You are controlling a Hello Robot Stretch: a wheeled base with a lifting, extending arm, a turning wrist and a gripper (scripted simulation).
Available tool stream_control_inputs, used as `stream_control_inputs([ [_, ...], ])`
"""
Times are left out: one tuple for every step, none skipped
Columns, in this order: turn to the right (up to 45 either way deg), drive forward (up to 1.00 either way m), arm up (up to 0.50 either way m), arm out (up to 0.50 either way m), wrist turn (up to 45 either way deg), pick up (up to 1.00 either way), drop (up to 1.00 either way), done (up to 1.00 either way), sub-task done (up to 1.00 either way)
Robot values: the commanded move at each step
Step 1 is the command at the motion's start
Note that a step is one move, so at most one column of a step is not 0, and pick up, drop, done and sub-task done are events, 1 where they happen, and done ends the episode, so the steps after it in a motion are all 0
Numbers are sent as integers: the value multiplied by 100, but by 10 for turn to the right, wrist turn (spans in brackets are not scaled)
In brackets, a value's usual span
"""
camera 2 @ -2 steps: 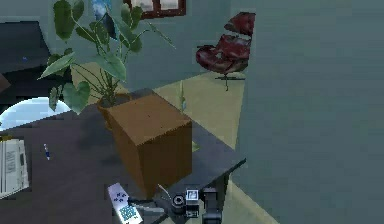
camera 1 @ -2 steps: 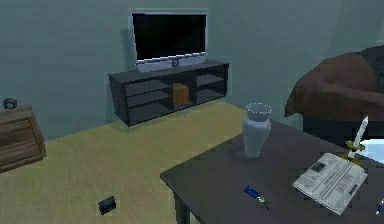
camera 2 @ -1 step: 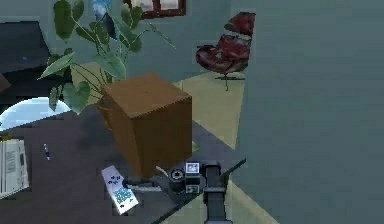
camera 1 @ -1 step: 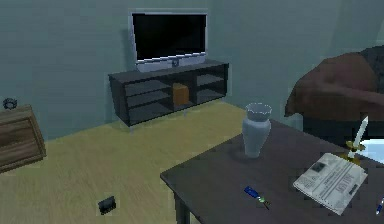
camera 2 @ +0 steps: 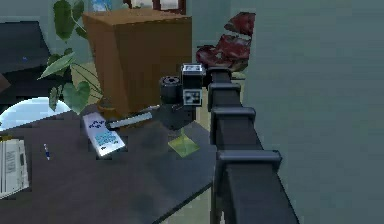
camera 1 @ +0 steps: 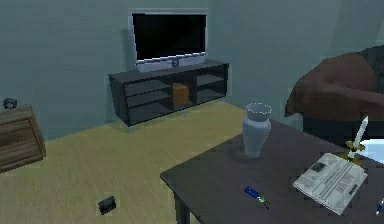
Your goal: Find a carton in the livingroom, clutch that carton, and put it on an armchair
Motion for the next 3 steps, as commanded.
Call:
stream_control_inputs([
  [0,0,0,0,-450,0,0,0,0],
  [0,0,0,0,-390,0,0,0,0],
  [0,0,0,-22,0,0,0,0,0],
])
